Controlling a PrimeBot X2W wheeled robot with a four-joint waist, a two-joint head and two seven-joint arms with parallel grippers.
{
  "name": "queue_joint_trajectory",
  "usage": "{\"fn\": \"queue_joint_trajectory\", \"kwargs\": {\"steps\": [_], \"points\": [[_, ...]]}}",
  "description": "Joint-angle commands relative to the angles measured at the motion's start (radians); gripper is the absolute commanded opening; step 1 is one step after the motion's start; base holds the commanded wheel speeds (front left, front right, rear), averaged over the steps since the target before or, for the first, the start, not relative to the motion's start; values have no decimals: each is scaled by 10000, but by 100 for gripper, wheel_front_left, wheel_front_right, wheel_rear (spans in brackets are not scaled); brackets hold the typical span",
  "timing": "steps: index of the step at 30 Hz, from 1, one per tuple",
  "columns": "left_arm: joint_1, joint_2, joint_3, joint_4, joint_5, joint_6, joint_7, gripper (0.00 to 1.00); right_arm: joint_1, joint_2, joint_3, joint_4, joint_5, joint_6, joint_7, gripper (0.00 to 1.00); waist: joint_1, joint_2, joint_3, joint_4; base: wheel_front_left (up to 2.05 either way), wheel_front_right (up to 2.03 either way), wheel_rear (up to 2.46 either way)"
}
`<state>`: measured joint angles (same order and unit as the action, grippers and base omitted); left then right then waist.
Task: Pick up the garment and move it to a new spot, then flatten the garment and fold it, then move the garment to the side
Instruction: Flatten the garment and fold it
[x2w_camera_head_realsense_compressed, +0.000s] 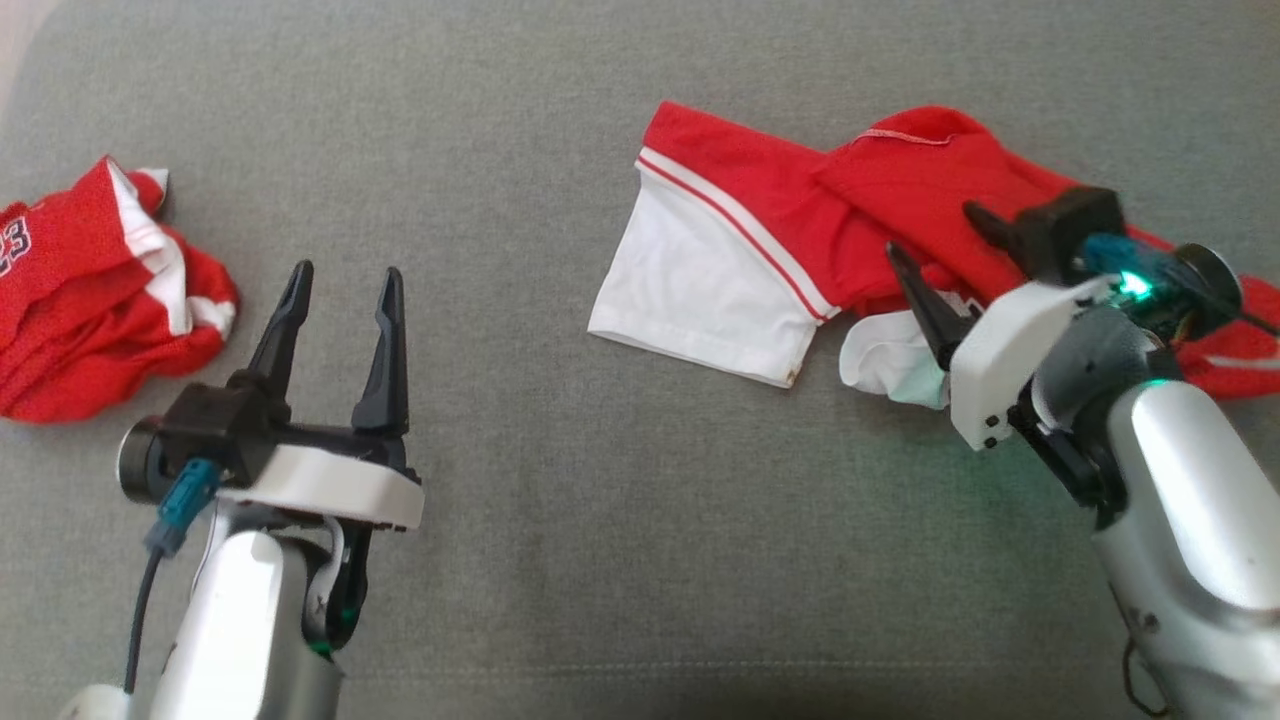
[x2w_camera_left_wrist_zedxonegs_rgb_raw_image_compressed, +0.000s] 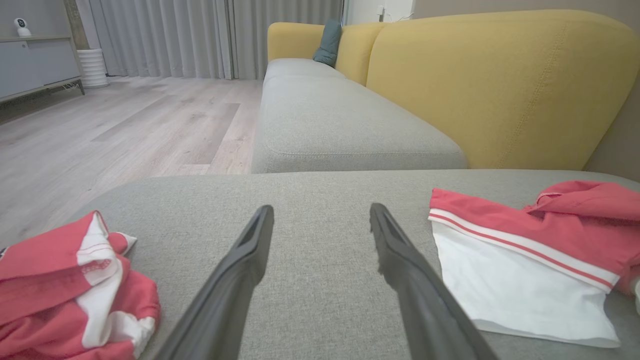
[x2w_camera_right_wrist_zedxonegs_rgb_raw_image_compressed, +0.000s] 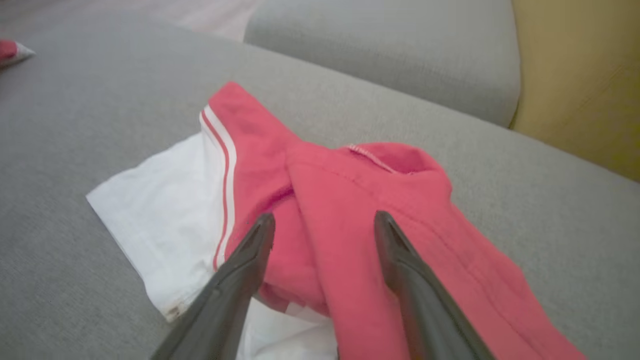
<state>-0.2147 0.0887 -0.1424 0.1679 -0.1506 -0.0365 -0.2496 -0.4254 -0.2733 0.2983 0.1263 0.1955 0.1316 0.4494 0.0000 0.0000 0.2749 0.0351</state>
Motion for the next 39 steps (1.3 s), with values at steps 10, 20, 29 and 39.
{"fn": "queue_joint_trajectory", "kwargs": {"steps": [10,20,29,39], "points": [[-391,-29,434,-309,109,-48,-122,100,-731,-164,-86,163,171,-9,601,0,0,0,193,111,0,0,0],[-454,-83,564,-366,194,-122,-122,100,-123,510,-3317,464,507,-9,-417,0,0,0,302,-6,0,0,0],[-511,-103,634,-333,282,-199,-122,100,322,1184,-5967,1745,1110,-9,-1678,0,0,0,418,-68,0,0,0],[-437,-83,735,-283,361,-243,-122,100,453,1538,-6413,2662,1202,-9,-2727,100,0,0,299,-203,0,0,0]]}}
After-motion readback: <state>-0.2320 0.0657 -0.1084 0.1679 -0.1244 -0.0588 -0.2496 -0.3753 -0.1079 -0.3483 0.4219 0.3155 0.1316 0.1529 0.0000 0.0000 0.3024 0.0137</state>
